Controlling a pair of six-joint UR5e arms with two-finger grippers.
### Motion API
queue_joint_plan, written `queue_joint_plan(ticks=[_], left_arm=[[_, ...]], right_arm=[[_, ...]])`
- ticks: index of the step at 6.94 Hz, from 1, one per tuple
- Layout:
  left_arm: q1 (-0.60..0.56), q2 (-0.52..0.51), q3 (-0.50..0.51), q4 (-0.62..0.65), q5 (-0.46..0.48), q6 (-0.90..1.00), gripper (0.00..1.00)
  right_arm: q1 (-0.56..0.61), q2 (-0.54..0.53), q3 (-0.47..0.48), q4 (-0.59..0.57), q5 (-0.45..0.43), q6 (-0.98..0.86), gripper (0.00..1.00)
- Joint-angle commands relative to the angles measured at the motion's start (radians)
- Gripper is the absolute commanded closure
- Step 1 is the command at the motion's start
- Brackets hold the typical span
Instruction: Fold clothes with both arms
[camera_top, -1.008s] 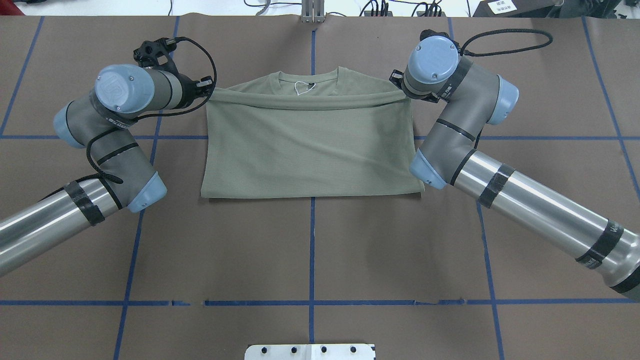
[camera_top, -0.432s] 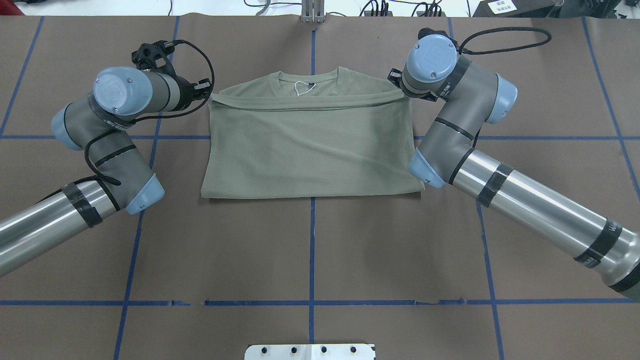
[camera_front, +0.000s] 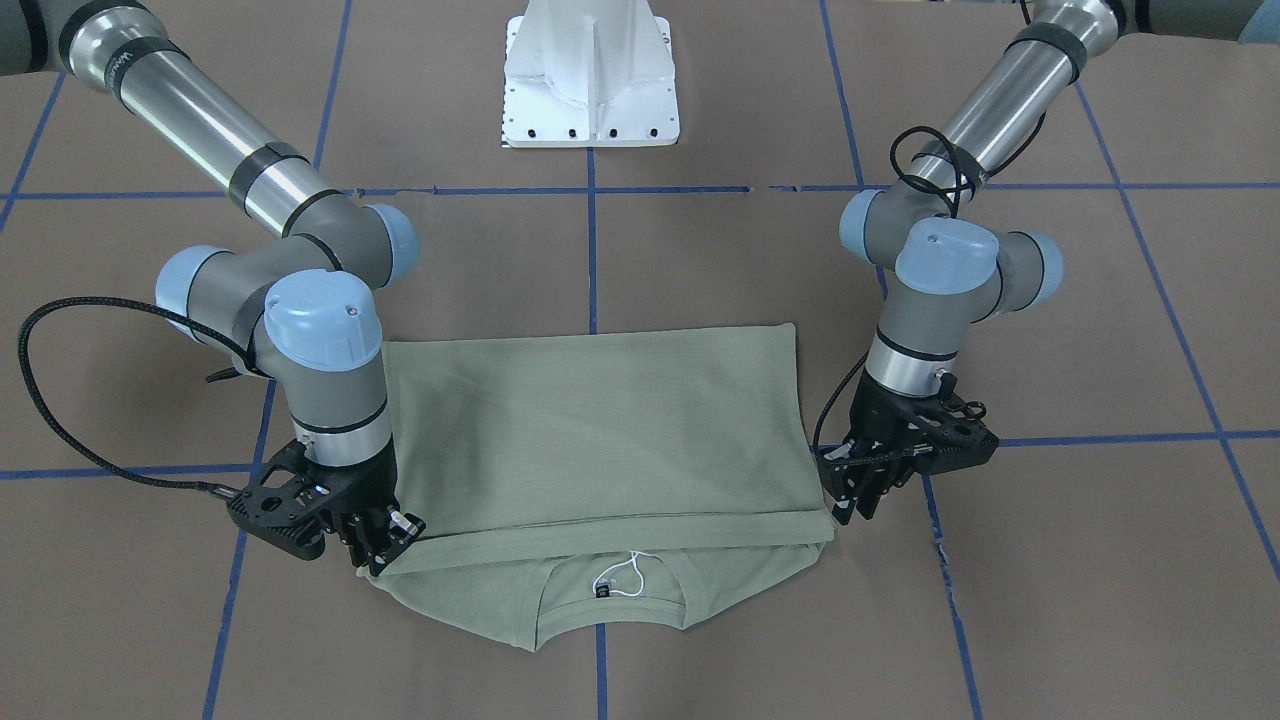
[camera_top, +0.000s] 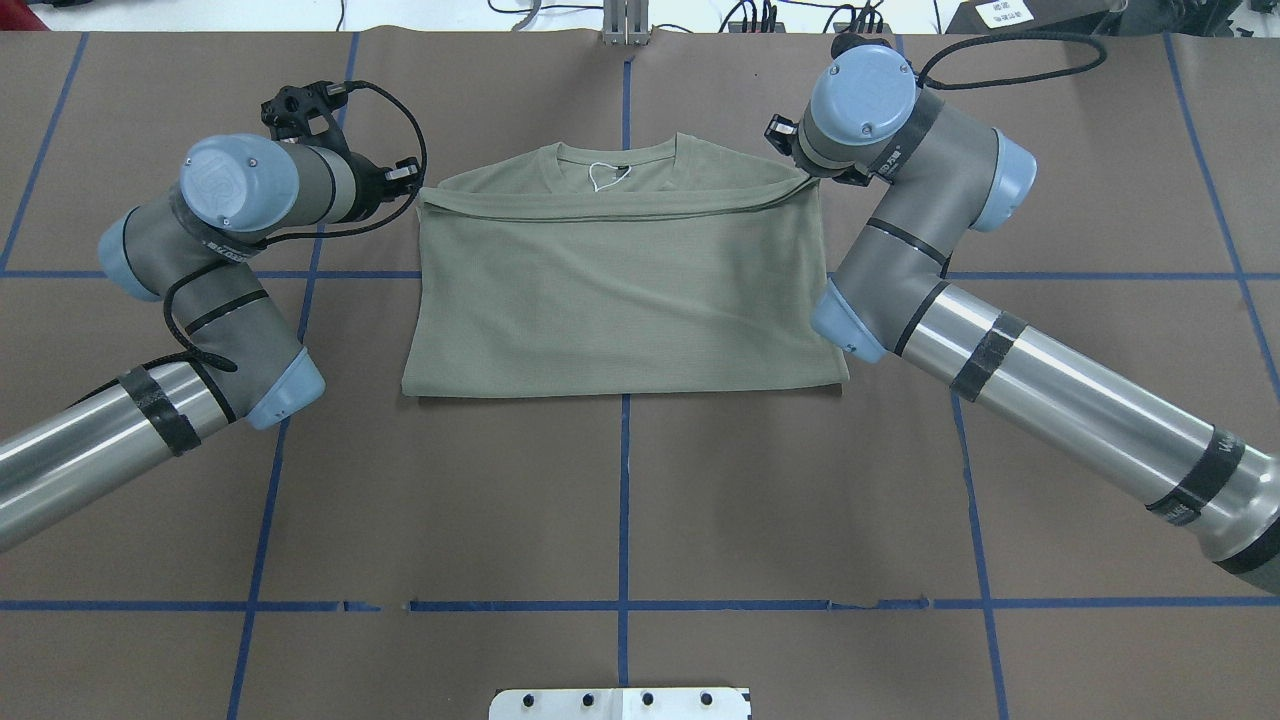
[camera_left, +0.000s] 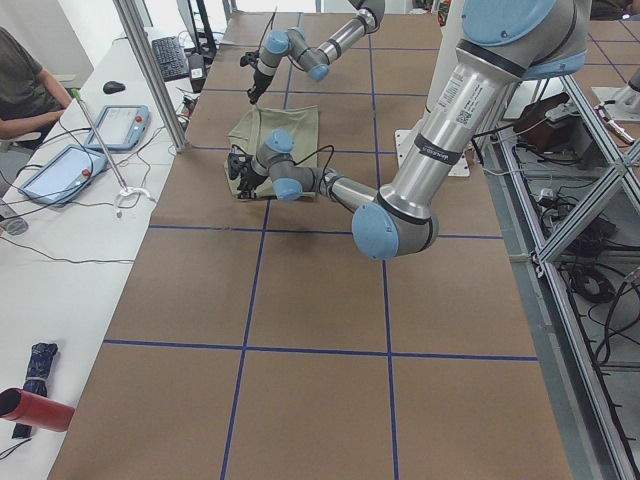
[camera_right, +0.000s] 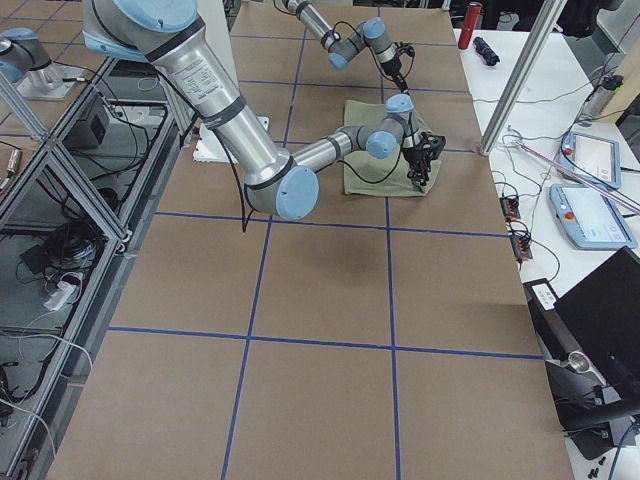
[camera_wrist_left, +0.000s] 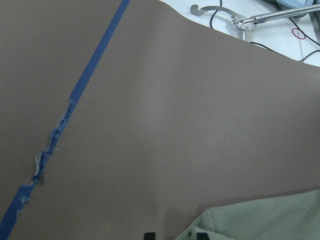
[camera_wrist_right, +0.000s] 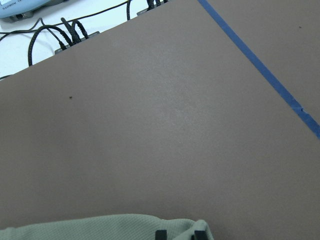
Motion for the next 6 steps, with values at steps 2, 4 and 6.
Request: queue_joint_plan(ticks=[2,4,6], left_arm=[[0.000,0.005,-0.005,-0.018,-0.004,-0.001,0.60],[0.000,0.009,-0.008,-0.017,-0.004,-0.001,0.60],[0.000,0.009,-0.008,-0.017,-0.003,-0.003,0.60]], right_arm=[[-0.043,-0.232,0.301,0.001,0.037,0.063,0.51],[-0.134,-0.374,0.483,0.001,0.034,0.218,0.45],[-0.207,-0.470,0.555,0.004,0.023,0.290,0.42]])
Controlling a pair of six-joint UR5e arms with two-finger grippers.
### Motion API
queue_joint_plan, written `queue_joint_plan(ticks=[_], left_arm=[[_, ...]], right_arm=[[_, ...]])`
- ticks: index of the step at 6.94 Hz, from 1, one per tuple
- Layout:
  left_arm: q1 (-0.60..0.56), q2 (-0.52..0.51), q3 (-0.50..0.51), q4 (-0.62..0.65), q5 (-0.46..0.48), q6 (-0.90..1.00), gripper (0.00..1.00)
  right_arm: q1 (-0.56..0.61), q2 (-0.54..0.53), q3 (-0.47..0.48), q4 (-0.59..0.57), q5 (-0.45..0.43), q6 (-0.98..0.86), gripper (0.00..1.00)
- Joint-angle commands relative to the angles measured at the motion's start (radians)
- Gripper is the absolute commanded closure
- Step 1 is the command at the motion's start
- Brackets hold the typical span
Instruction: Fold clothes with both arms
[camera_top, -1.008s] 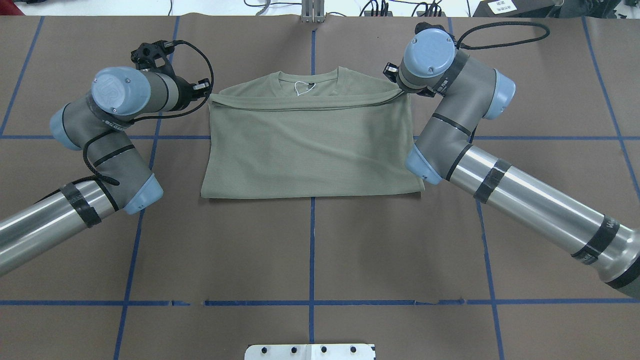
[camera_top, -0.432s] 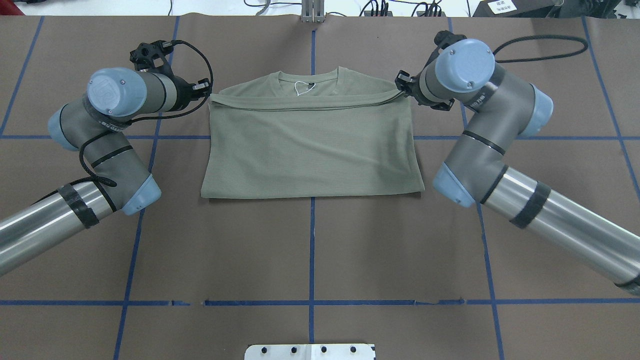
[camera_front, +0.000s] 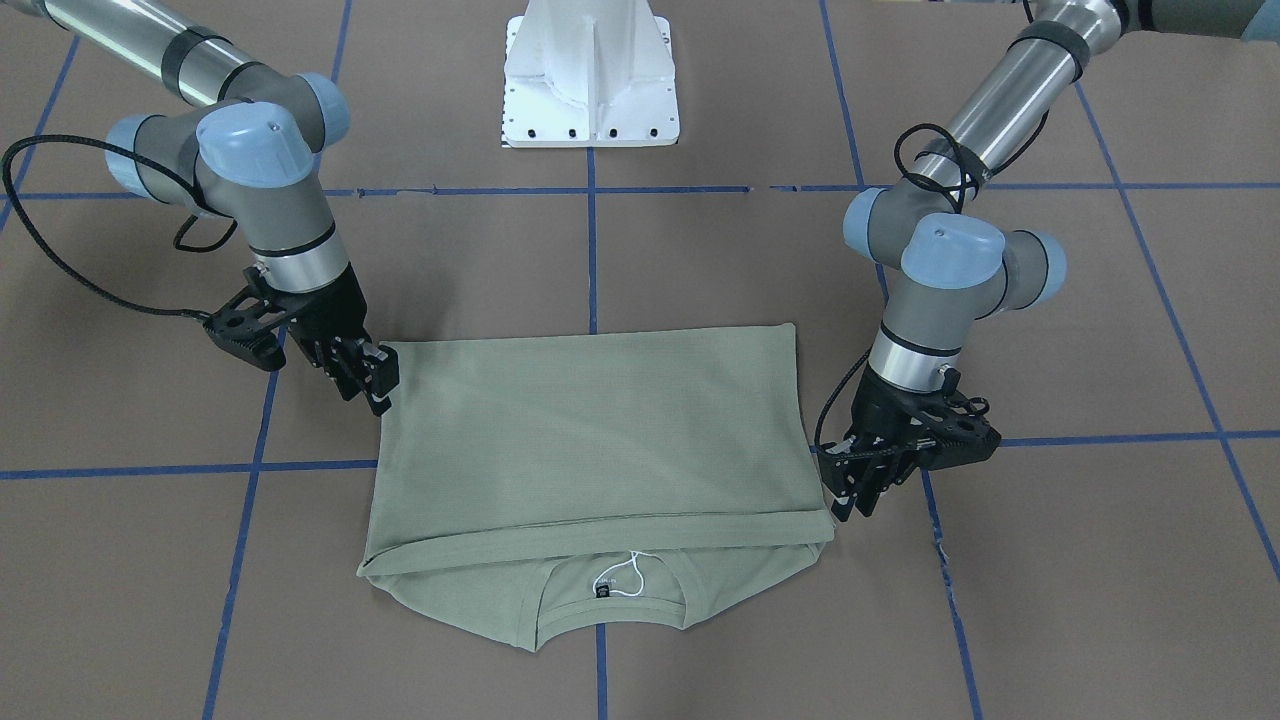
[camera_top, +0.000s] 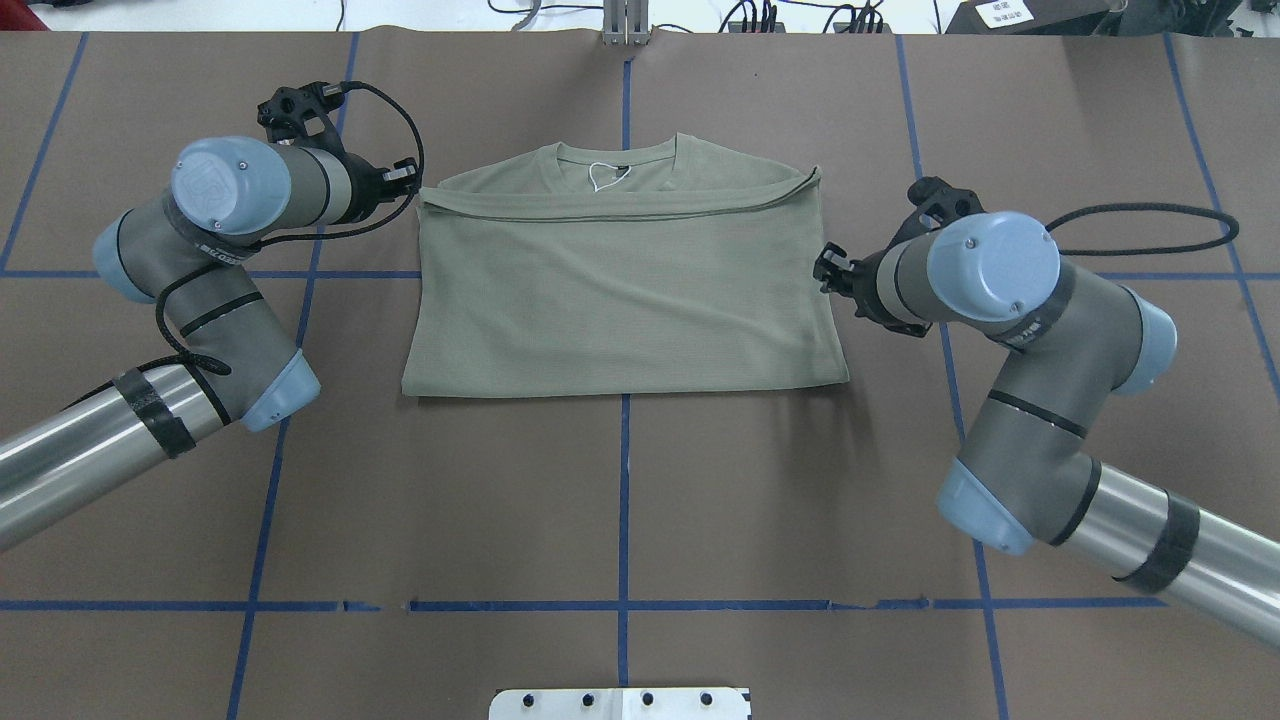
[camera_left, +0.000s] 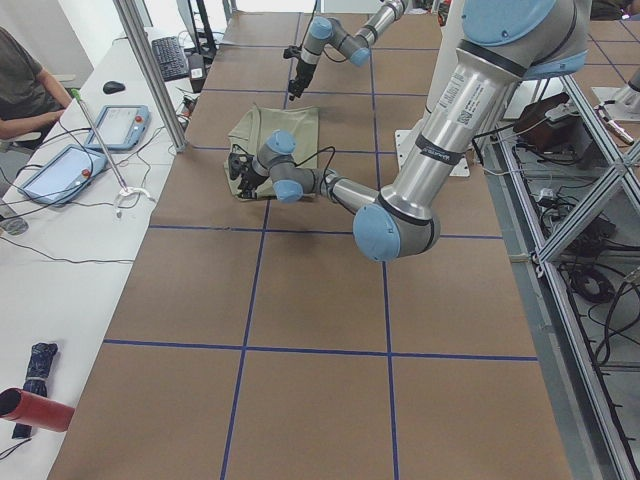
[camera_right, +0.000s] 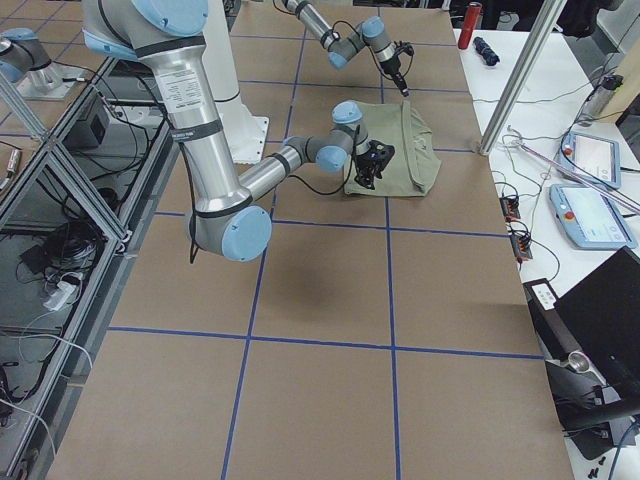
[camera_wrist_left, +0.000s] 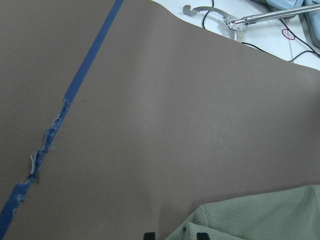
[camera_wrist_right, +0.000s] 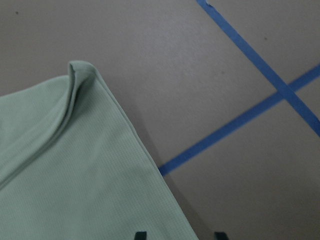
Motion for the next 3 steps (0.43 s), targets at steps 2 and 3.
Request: queue_joint_plan(ticks=[2,3], left_arm=[[0.000,0.000,0.000,0.002,0.001,0.000,0.60],[0.000,0.000,0.000,0.002,0.001,0.000,0.60]], right_arm=[[-0.078,-0.066,0.057,0.002,-0.036,0.074,0.39],[-0.093,-0.068,0.048,0.000,-0.053,0.074,0.39]])
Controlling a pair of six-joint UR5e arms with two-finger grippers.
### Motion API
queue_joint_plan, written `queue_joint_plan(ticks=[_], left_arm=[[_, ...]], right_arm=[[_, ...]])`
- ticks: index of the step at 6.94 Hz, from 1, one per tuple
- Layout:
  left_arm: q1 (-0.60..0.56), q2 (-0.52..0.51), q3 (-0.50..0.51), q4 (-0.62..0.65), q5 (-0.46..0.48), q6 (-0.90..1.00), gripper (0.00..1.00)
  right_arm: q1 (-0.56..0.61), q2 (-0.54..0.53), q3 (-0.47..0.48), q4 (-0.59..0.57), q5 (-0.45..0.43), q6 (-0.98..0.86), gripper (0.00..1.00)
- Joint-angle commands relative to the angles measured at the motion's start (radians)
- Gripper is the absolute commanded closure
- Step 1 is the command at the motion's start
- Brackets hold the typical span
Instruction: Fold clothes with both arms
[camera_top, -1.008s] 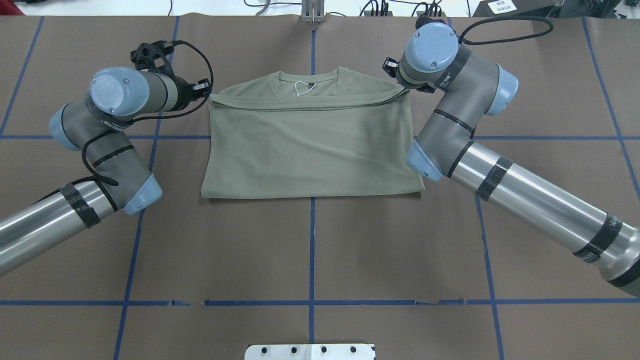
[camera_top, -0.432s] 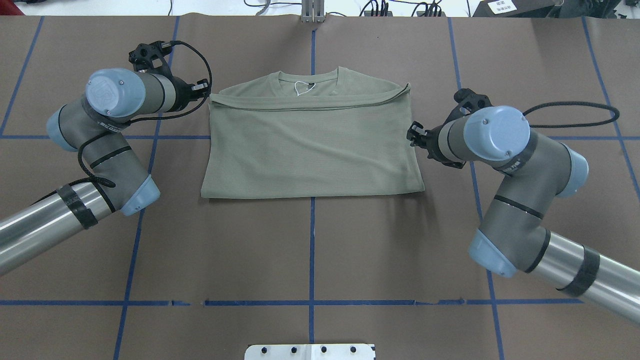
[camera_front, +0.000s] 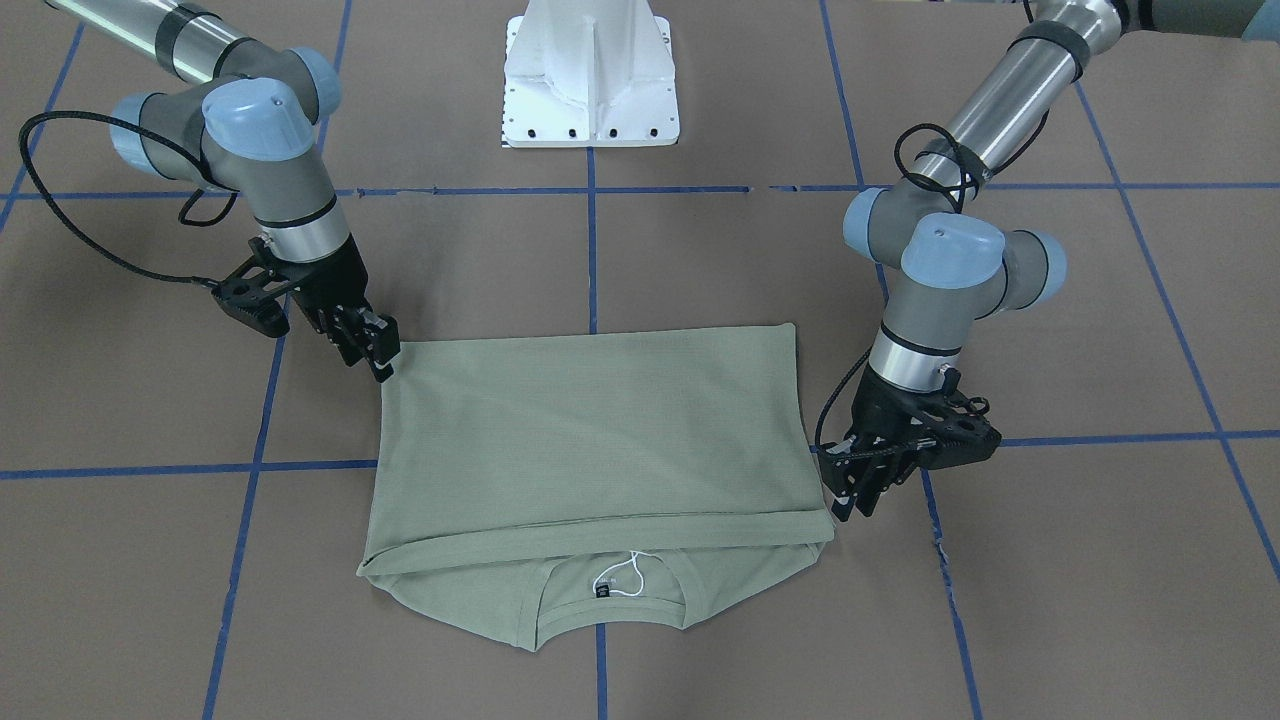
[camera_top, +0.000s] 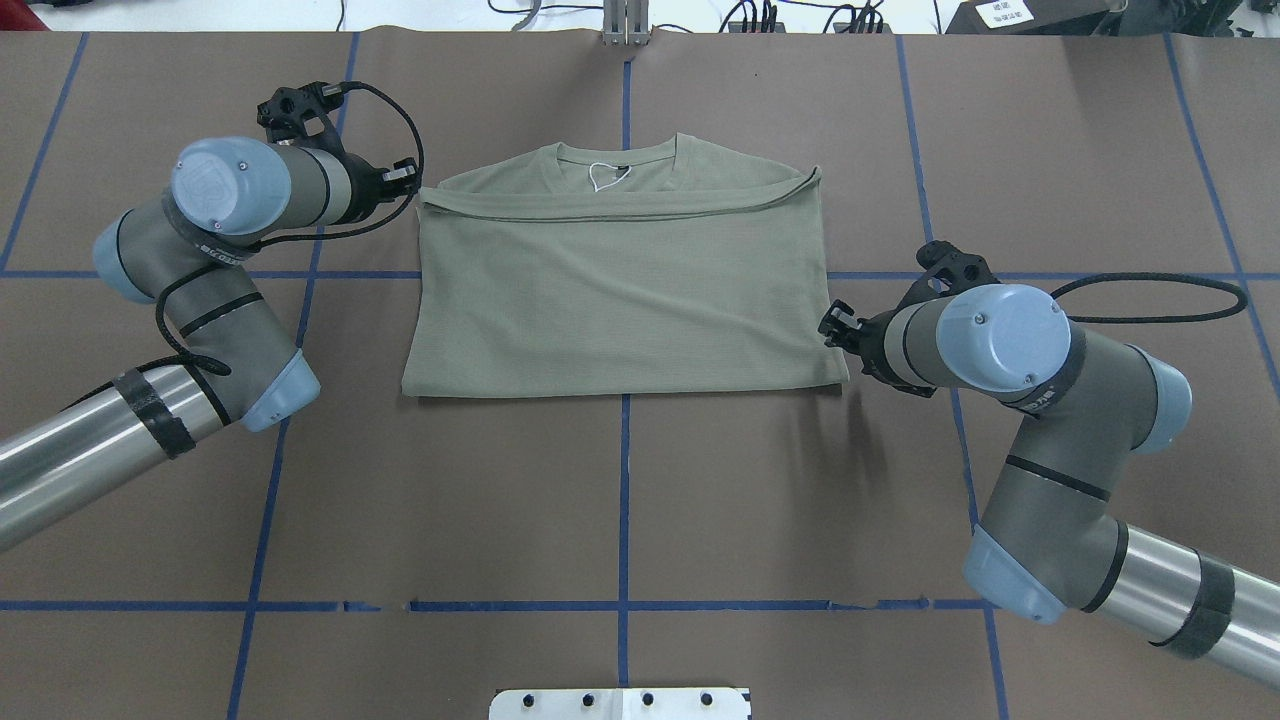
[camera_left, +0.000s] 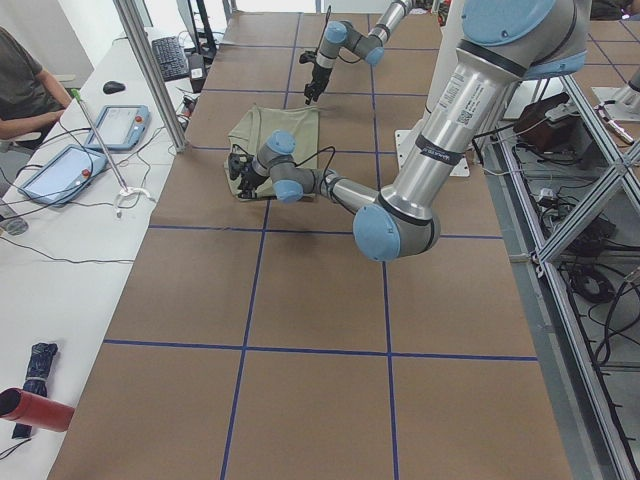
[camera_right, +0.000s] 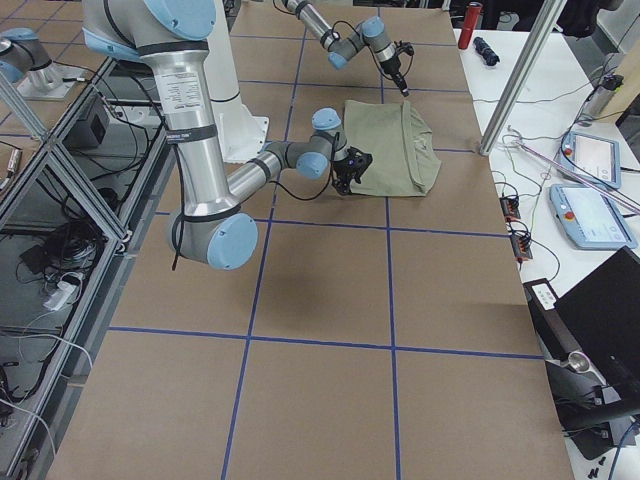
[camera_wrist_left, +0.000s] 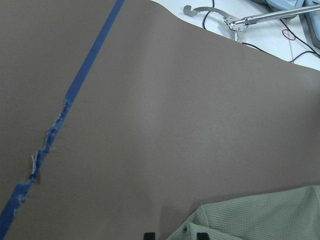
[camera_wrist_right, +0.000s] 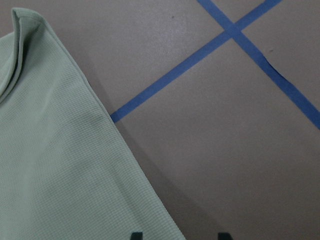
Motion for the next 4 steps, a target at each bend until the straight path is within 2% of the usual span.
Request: queue_joint_plan(ticks=[1,2,4], left_arm=[[0.000,0.000,0.000,0.000,0.000,0.000,0.60],[0.000,0.002,0.000,0.000,0.002,0.000,0.61],[0.000,0.002,0.000,0.000,0.000,0.000,0.61]], right_arm=[[-0.025,-0.002,-0.007,-0.001,-0.030,0.005,0.39],[-0.031,0.001,-0.010,-0.001,-0.030,0.005,0.40],[-0.034,0.003,-0.012,-0.001,-0.030,0.006,0.53]])
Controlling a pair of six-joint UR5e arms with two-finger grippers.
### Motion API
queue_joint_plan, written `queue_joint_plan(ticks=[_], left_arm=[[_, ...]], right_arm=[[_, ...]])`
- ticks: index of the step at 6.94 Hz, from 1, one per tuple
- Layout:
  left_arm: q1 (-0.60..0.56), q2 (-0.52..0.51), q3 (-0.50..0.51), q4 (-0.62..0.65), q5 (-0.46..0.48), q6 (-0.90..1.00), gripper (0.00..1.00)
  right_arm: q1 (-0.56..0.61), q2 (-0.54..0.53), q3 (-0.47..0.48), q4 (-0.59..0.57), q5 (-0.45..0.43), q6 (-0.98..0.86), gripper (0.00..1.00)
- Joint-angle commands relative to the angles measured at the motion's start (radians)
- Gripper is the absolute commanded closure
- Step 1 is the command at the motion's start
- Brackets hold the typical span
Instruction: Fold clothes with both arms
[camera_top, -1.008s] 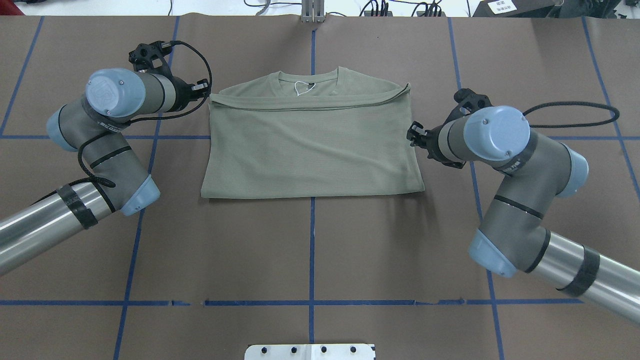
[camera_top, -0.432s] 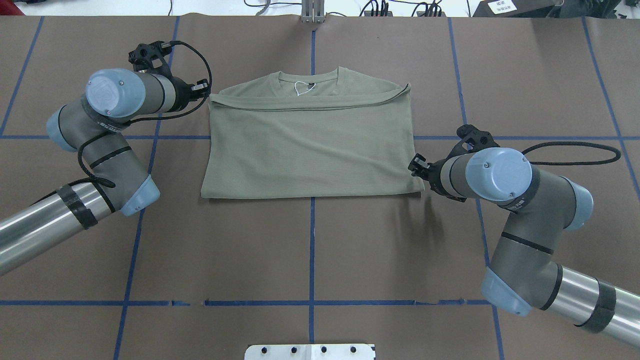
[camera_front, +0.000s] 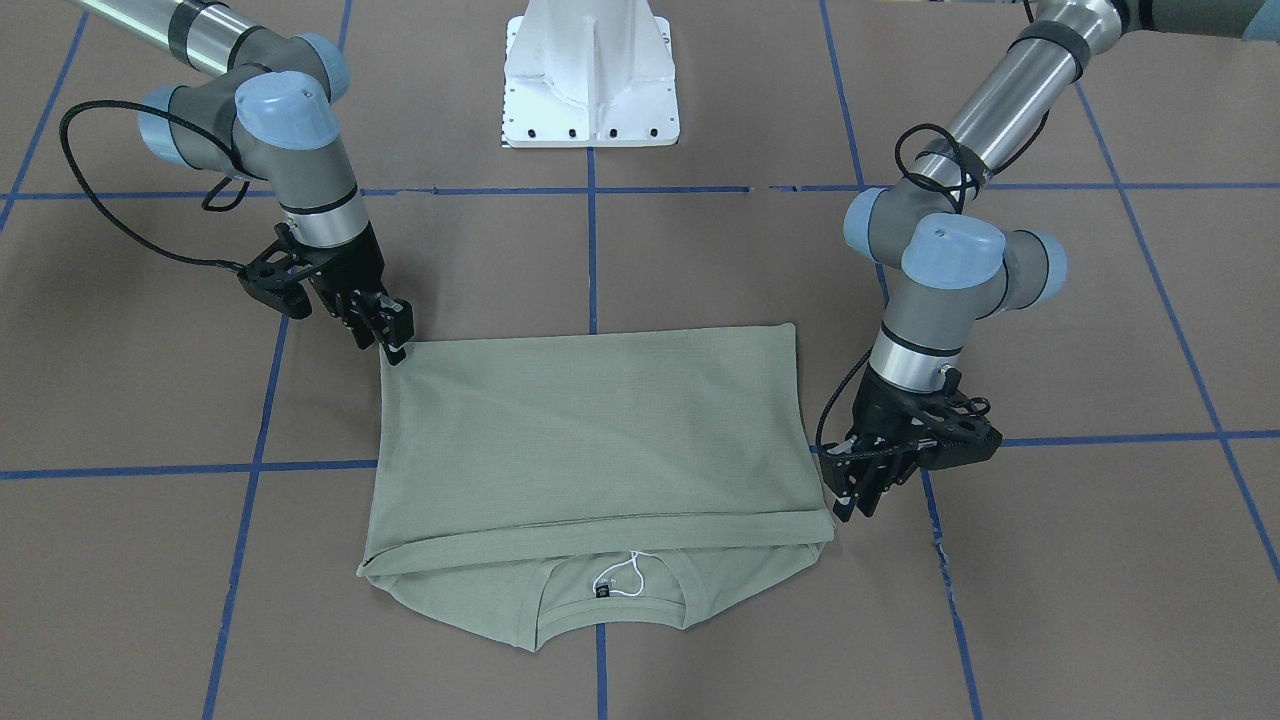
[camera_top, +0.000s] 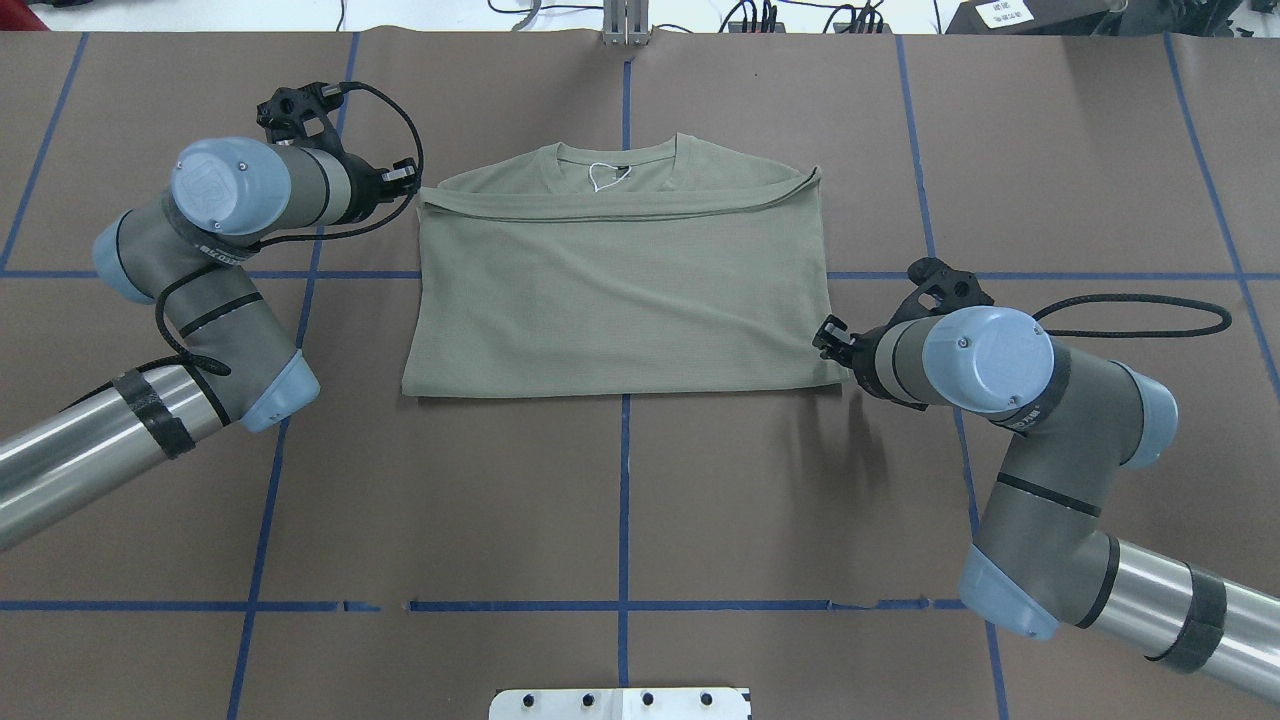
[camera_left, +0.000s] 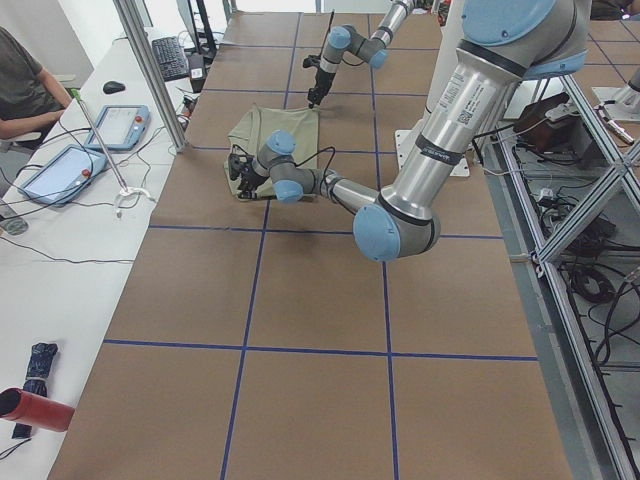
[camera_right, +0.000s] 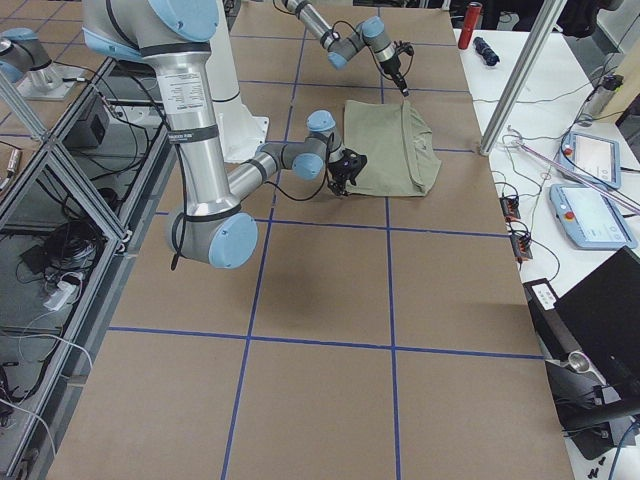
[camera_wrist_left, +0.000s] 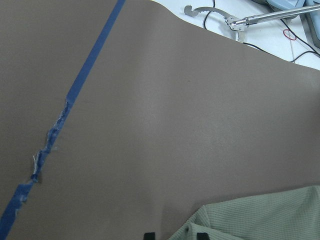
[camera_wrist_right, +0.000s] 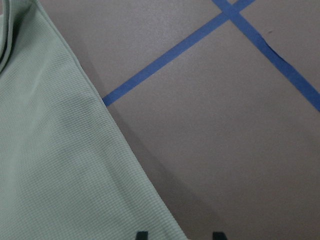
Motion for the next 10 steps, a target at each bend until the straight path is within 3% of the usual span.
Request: queue_joint_plan(ticks=[1,2,3,4,6,8,10], left_arm=[[0.000,0.000,0.000,0.002,0.000,0.000,0.61],[0.000,0.000,0.000,0.002,0.000,0.000,0.61],[0.000,0.000,0.000,0.002,0.000,0.000,0.61],[-0.002,-0.001,0.000,0.002,-0.001,0.000,0.61],[-0.002,-0.001,-0.020,0.005,-0.003,-0.001,0.61],[0.001,0.017,-0.095,0.014,-0.006,-0.011,0.61],[0.000,0.104,-0.226,0.014,-0.154,-0.027,0.61]], right_arm=[[-0.007,0.001,-0.003,0.000,-0.001,0.003,0.57],[-0.010,0.001,-0.002,0.002,-0.001,0.027,0.68],[-0.010,0.001,0.001,0.002,-0.001,0.033,0.93],[-0.010,-0.001,0.003,0.002,-0.001,0.035,1.00],[-0.008,-0.007,0.020,0.002,0.001,0.035,1.00],[-0.048,-0.122,0.210,-0.011,0.013,0.084,1.00],[-0.165,-0.307,0.399,-0.012,0.013,0.171,1.00]])
